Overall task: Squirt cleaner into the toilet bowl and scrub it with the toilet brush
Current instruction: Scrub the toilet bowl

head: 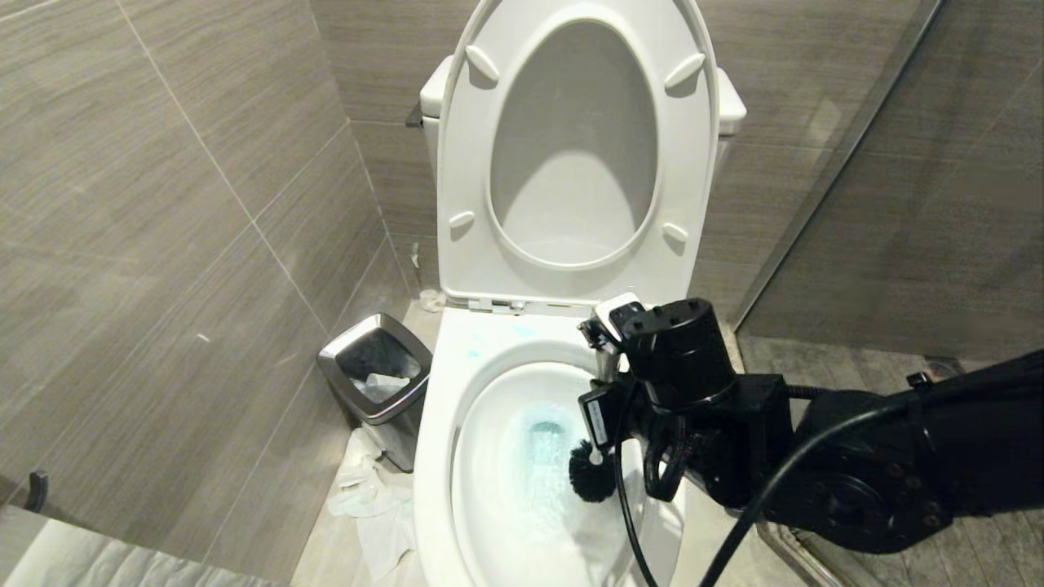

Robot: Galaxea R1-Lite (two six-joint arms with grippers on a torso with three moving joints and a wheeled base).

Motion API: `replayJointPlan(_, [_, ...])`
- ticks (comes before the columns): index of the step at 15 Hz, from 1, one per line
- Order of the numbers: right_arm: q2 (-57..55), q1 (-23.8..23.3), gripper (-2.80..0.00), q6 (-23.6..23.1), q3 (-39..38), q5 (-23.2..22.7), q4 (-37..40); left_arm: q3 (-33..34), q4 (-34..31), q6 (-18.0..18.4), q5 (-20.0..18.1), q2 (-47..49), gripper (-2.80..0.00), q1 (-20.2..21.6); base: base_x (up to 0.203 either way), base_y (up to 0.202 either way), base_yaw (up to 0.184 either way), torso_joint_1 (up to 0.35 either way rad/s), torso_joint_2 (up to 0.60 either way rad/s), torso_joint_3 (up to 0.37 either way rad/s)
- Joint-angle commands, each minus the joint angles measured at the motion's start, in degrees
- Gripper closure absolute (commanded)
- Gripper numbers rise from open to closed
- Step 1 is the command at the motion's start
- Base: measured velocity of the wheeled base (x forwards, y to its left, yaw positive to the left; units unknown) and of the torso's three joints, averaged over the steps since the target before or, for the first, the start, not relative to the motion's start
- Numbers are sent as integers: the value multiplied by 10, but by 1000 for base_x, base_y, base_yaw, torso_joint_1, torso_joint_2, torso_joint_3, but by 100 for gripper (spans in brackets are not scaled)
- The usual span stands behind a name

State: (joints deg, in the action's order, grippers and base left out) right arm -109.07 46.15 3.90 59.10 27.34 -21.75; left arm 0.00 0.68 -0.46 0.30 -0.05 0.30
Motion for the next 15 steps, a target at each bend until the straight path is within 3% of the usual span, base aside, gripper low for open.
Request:
replayJointPlan(1, [0, 21, 0, 6, -12, 2, -3, 4, 0, 0, 0, 0, 0, 0, 0, 0, 0, 0, 0, 0])
replayJointPlan(6, [-64, 68, 0, 16, 37, 5, -4, 4, 0, 0, 0, 0, 0, 0, 0, 0, 0, 0, 0, 0])
replayJointPlan(10, [-139, 70, 0, -1, 173, 11, -1, 4, 0, 0, 0, 0, 0, 0, 0, 0, 0, 0, 0, 0])
replayJointPlan(15, [-229, 52, 0, -60, 327, 39, 1, 4, 0, 0, 0, 0, 0, 0, 0, 0, 0, 0, 0, 0])
